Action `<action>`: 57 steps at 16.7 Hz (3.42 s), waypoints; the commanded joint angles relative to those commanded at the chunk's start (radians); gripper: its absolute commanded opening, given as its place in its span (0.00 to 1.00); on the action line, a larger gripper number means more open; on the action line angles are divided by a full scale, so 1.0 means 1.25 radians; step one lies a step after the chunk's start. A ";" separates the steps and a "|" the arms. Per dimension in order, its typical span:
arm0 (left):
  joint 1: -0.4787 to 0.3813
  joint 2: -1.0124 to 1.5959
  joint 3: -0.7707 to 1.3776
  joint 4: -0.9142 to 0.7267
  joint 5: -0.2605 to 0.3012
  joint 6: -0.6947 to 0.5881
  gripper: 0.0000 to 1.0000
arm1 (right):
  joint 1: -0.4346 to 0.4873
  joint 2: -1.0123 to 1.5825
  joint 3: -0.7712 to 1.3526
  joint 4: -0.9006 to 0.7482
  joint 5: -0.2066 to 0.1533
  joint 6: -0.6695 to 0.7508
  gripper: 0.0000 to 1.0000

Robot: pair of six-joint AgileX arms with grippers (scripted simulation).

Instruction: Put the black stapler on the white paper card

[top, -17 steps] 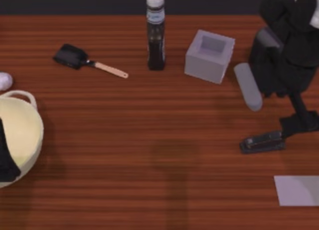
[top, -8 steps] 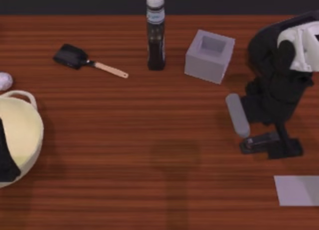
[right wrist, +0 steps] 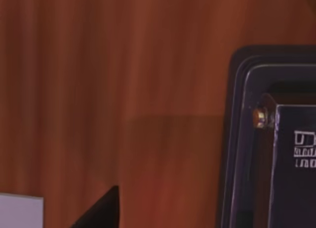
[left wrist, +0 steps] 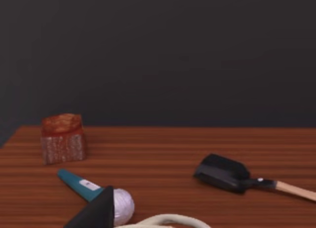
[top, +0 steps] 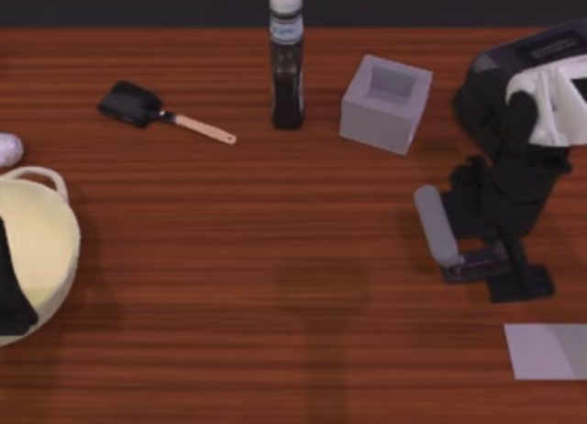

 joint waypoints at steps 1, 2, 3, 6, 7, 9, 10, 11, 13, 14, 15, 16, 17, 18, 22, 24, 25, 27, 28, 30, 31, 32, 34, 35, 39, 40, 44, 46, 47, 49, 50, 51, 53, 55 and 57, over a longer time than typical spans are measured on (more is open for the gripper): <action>0.000 0.000 0.000 0.000 0.000 0.000 1.00 | 0.000 0.000 0.000 0.000 0.000 0.000 0.77; 0.000 0.000 0.000 0.000 0.000 0.000 1.00 | 0.000 0.000 0.000 0.000 0.000 0.000 0.70; 0.000 0.000 0.000 0.000 0.000 0.000 1.00 | 0.000 0.000 0.000 0.000 0.000 0.000 0.62; 0.000 0.000 0.000 0.000 0.000 0.000 1.00 | 0.000 0.000 0.000 0.000 0.000 0.000 0.40; 0.000 0.000 0.000 0.000 0.000 0.000 1.00 | 0.000 0.000 0.000 0.000 0.000 0.000 0.32; 0.000 0.000 0.000 0.000 0.000 0.000 1.00 | 0.000 0.000 0.000 0.000 0.000 0.000 0.17; 0.000 0.000 0.000 0.000 0.000 0.000 1.00 | 0.000 0.000 0.000 0.000 0.000 0.000 0.10; 0.000 0.000 0.000 0.000 0.000 0.000 1.00 | 0.000 0.000 0.000 0.000 0.000 0.000 0.02; 0.000 0.000 0.000 0.000 0.000 0.000 1.00 | 0.000 0.000 0.000 0.000 0.000 0.000 0.00; 0.000 0.000 0.000 0.000 0.000 0.000 1.00 | 0.000 0.000 0.000 0.000 0.000 0.000 0.00; 0.000 0.000 0.000 0.000 0.000 0.000 1.00 | 0.000 0.000 0.000 0.000 0.000 0.000 0.00; 0.000 0.000 0.000 0.000 0.000 0.000 1.00 | 0.000 0.000 0.000 0.000 0.000 0.000 0.00; 0.000 0.000 0.000 0.000 0.000 0.000 1.00 | 0.000 0.000 0.000 0.000 0.000 0.000 0.00; 0.000 0.000 0.000 0.000 0.000 0.000 1.00 | 0.000 0.000 0.000 0.000 0.000 0.000 0.00; 0.000 0.000 0.000 0.000 0.000 0.000 1.00 | -0.001 -0.005 0.013 -0.013 0.000 -0.001 0.00; 0.000 0.000 0.000 0.000 0.000 0.000 1.00 | -0.002 -0.022 0.049 -0.060 0.000 -0.002 0.00; 0.000 0.000 0.000 0.000 0.000 0.000 1.00 | -0.001 -0.034 0.070 -0.096 0.000 -0.002 0.00; 0.000 0.000 0.000 0.000 0.000 0.000 1.00 | 0.003 -0.060 0.114 -0.182 0.000 -0.006 0.00; 0.000 0.000 0.000 0.000 0.000 0.000 1.00 | 0.005 -0.072 0.136 -0.220 0.000 -0.008 0.00; 0.000 0.000 0.000 0.000 0.000 0.000 1.00 | 0.006 -0.097 0.169 -0.271 -0.001 -0.007 0.00; 0.000 0.000 0.000 0.000 0.000 0.000 1.00 | 0.005 -0.105 0.178 -0.284 -0.001 -0.004 0.00; 0.000 0.000 0.000 0.000 0.000 0.000 1.00 | 0.004 -0.108 0.181 -0.288 -0.001 -0.003 0.00; 0.000 0.000 0.000 0.000 0.000 0.000 1.00 | 0.004 -0.108 0.181 -0.288 -0.001 -0.003 0.00; 0.000 0.000 0.000 0.000 0.000 0.000 1.00 | 0.003 -0.106 0.179 -0.286 -0.001 -0.002 0.00; 0.000 0.000 0.000 0.000 0.000 0.000 1.00 | -0.023 -0.164 0.122 -0.276 -0.012 -0.009 0.00; 0.000 0.000 0.000 0.000 0.000 0.000 1.00 | -0.037 -0.198 0.091 -0.272 -0.019 -0.013 0.00; 0.000 0.000 0.000 0.000 0.000 0.000 1.00 | -0.097 -0.368 -0.078 -0.259 -0.049 -0.040 0.00; 0.000 0.000 0.000 0.000 0.000 0.000 1.00 | -0.126 -0.447 -0.157 -0.253 -0.064 -0.054 0.00; 0.000 0.000 0.000 0.000 0.000 0.000 1.00 | -0.139 -0.476 -0.186 -0.250 -0.070 -0.059 0.00; 0.000 0.000 0.000 0.000 0.000 0.000 1.00 | -0.156 -0.510 -0.217 -0.246 -0.078 -0.065 0.00; 0.000 0.000 0.000 0.000 0.000 0.000 1.00 | -0.159 -0.513 -0.221 -0.245 -0.079 -0.066 0.00; 0.000 0.000 0.000 0.000 0.000 0.000 1.00 | -0.159 -0.513 -0.221 -0.245 -0.079 -0.066 0.00; 0.000 0.000 0.000 0.000 0.000 0.000 1.00 | -0.155 -0.510 -0.218 -0.247 -0.078 -0.064 0.00; 0.000 0.000 0.000 0.000 0.000 0.000 1.00 | -0.154 -0.506 -0.226 -0.234 -0.078 -0.062 0.00; 0.000 0.000 0.000 0.000 0.000 0.000 1.00 | -0.152 -0.490 -0.252 -0.188 -0.078 -0.056 0.00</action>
